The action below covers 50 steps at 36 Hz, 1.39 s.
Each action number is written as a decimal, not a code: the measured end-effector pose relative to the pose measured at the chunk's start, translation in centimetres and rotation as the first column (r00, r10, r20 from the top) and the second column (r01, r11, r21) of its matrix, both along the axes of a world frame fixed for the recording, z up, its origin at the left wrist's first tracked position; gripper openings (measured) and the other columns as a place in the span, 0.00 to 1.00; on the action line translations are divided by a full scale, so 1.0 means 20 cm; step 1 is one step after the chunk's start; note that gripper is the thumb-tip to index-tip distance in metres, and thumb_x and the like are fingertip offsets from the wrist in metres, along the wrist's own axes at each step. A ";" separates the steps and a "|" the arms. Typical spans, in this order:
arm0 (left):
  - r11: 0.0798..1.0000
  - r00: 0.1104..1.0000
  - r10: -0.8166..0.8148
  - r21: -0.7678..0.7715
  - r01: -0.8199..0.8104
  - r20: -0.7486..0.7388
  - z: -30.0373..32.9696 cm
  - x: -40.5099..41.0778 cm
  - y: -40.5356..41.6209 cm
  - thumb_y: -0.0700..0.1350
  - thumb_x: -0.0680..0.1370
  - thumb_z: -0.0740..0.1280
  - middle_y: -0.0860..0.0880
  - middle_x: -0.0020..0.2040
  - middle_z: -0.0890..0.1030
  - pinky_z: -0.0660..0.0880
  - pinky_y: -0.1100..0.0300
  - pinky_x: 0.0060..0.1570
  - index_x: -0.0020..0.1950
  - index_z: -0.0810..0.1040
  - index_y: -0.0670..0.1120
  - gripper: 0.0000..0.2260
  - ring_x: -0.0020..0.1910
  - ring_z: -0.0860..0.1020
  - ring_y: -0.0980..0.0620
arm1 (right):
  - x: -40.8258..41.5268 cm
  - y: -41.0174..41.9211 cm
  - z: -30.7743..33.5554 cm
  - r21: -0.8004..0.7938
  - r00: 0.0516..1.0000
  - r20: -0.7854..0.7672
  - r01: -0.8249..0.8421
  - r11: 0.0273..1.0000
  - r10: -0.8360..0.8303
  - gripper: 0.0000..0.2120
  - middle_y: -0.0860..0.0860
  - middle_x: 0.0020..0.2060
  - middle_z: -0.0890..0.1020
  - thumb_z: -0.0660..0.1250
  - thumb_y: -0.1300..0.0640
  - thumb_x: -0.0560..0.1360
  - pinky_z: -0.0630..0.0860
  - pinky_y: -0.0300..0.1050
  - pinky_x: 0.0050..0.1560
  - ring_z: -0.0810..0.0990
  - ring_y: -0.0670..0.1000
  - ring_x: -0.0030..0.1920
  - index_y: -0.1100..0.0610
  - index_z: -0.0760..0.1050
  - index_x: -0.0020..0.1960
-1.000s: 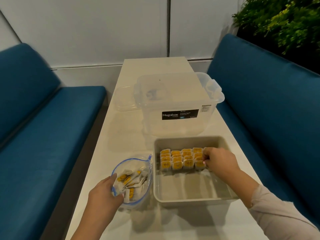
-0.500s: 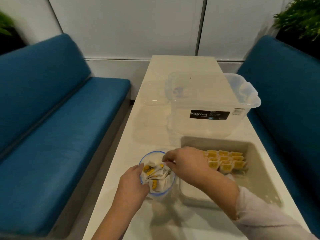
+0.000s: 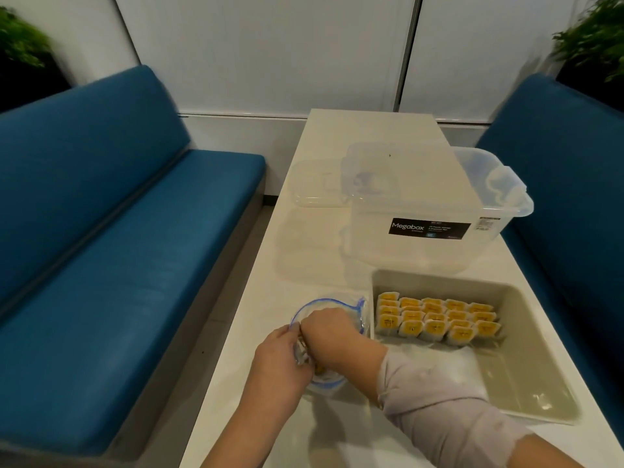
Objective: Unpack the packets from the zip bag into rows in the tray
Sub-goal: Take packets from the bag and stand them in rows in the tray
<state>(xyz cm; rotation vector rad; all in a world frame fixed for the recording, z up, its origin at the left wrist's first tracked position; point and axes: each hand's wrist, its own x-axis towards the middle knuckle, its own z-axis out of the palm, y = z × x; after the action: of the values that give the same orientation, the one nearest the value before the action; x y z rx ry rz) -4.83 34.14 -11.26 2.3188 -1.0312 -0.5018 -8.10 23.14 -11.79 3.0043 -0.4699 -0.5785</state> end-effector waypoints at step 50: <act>0.999 1.000 0.008 0.054 -0.007 -0.005 -0.01 0.05 -0.02 0.46 0.72 0.67 0.54 0.67 0.72 0.69 0.64 0.59 0.71 0.68 0.53 0.27 0.63 0.72 0.54 | -0.17 -0.19 0.12 0.719 0.746 0.301 0.233 0.655 -0.595 0.04 0.42 0.33 0.76 0.69 0.56 0.75 0.68 0.34 0.38 0.76 0.44 0.38 0.50 0.79 0.41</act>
<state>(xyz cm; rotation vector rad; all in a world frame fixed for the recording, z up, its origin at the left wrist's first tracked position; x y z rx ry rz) -3.87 33.75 -11.56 2.3667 -1.0182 -0.5382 -11.42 19.30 -9.45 3.7252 -1.3136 0.1646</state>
